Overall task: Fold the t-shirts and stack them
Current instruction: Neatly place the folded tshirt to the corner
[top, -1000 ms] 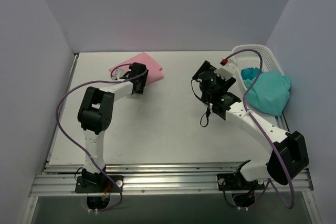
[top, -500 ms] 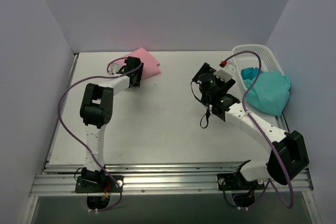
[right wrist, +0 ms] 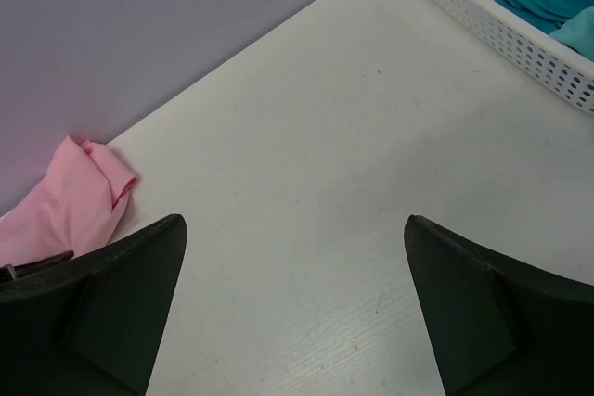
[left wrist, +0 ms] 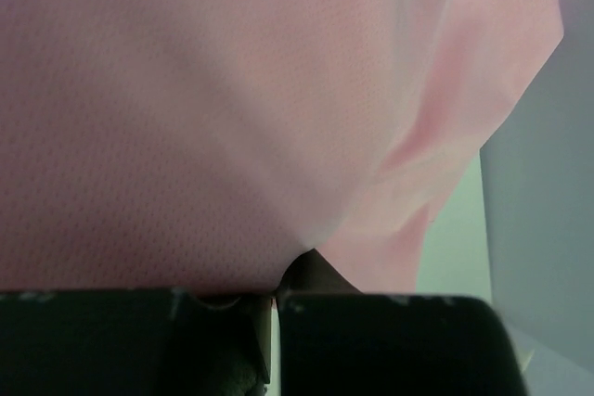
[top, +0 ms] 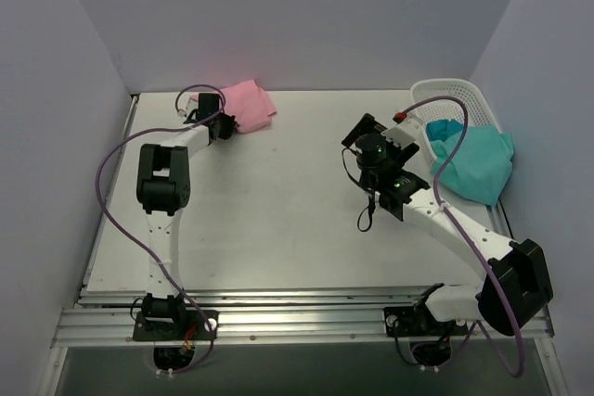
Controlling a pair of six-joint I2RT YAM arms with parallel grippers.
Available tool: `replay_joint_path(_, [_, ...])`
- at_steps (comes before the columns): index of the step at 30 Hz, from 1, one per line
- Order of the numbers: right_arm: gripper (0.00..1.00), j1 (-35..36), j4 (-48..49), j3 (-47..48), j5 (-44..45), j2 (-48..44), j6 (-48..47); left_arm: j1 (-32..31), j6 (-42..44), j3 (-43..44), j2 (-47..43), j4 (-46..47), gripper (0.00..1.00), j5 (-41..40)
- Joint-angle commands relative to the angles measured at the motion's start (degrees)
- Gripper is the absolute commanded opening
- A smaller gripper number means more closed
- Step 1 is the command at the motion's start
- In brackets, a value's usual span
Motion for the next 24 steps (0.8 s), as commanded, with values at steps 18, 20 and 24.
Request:
replay_joint_path(18, [0.99, 0.78, 9.73, -2.16, -7.39, 0.63, 3.79, 18.25, 41.83, -3.54, -11.88, -29.44, 0.02, 7.81])
replay_joint_path(20, [0.99, 0.78, 10.17, -1.81, -7.74, 1.5, 3.35, 19.5, 40.42, -3.54, -11.27, -27.95, 0.02, 7.81])
replay_joint_path(24, [0.99, 0.61, 10.7, -1.02, -7.57, 3.0, 2.38, 22.83, 36.38, -2.84, -9.07, -25.41, 0.02, 6.93])
